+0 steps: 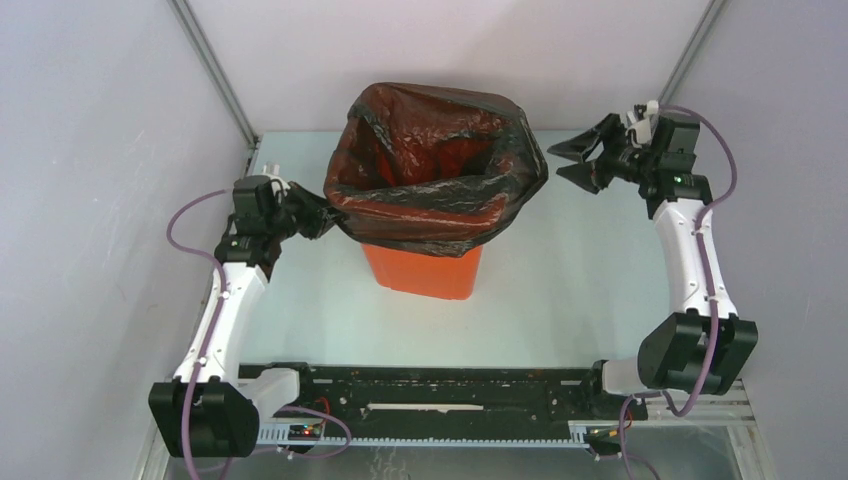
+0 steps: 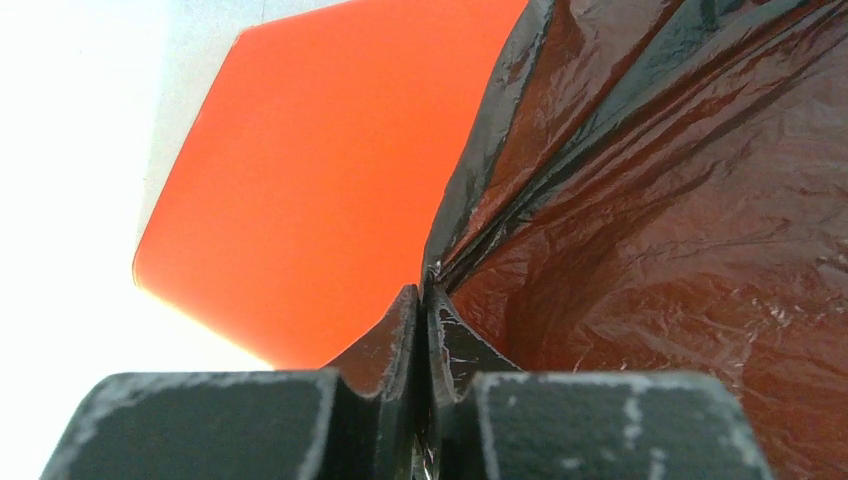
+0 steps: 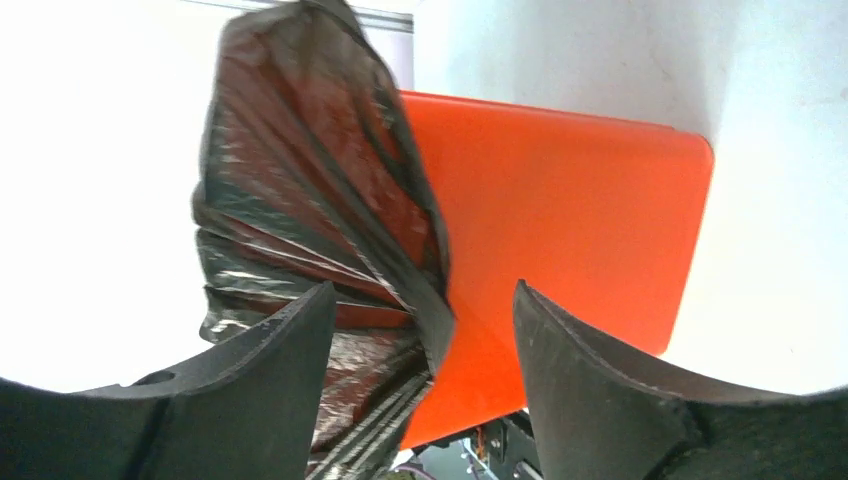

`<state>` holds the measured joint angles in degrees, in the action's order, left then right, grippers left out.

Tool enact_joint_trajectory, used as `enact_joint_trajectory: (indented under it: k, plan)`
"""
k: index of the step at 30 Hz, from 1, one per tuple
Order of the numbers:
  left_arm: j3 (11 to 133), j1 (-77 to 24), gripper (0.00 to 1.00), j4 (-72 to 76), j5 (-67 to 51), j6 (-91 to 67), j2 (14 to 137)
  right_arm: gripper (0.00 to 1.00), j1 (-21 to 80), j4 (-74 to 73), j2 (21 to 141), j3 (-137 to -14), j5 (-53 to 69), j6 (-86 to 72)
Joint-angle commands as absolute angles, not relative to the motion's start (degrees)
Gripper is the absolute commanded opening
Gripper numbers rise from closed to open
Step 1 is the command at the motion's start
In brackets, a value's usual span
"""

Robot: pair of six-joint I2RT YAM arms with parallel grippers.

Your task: Put the trash bags into the trash bin

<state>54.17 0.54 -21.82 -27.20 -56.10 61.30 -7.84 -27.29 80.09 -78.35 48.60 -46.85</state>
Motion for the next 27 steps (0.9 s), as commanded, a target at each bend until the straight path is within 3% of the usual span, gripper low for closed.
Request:
enact_joint_trajectory:
  k: [1, 9, 13, 17, 20, 24, 26, 27]
  plan:
    - [60.81, 0.46, 0.13, -24.39, -27.02, -57.42, 61.41, 0.78, -6.72, -18.17, 83.28, -83.02, 51.38, -50.98]
    - [58.35, 0.44, 0.20, -25.68, -27.18, -57.67, 60.57, 0.81, -4.22, -4.00, 97.97, -89.16, 53.11, -59.05]
    - [56.00, 0.49, 0.35, -25.83, -27.63, -57.72, 58.99, 0.77, -1.92, -0.63, 104.42, -93.72, 55.95, -60.76]
    - [54.73, -0.34, 0.39, -25.53, -27.43, -58.86, 57.20, 0.65, -0.19, 4.42, 106.02, -93.12, 56.42, -64.39]
    - [54.48, -2.08, 0.33, -25.11, -27.51, -59.51, 57.00, 0.56, -0.18, 10.52, 105.07, -88.30, 55.68, -68.66]
    - [54.05, -3.73, 0.25, -23.98, -27.32, -60.63, 57.01, 0.33, -0.18, 11.49, 104.92, -85.17, 54.00, -69.51]
    - [53.98, -4.08, 0.27, -23.55, -27.02, -61.17, 56.52, 0.30, -0.18, 8.83, 105.20, -84.99, 53.37, -68.16]
    - [54.03, -4.11, 0.28, -23.39, -26.80, -61.37, 56.14, 0.33, -0.18, 7.36, 104.97, -84.87, 53.27, -67.65]
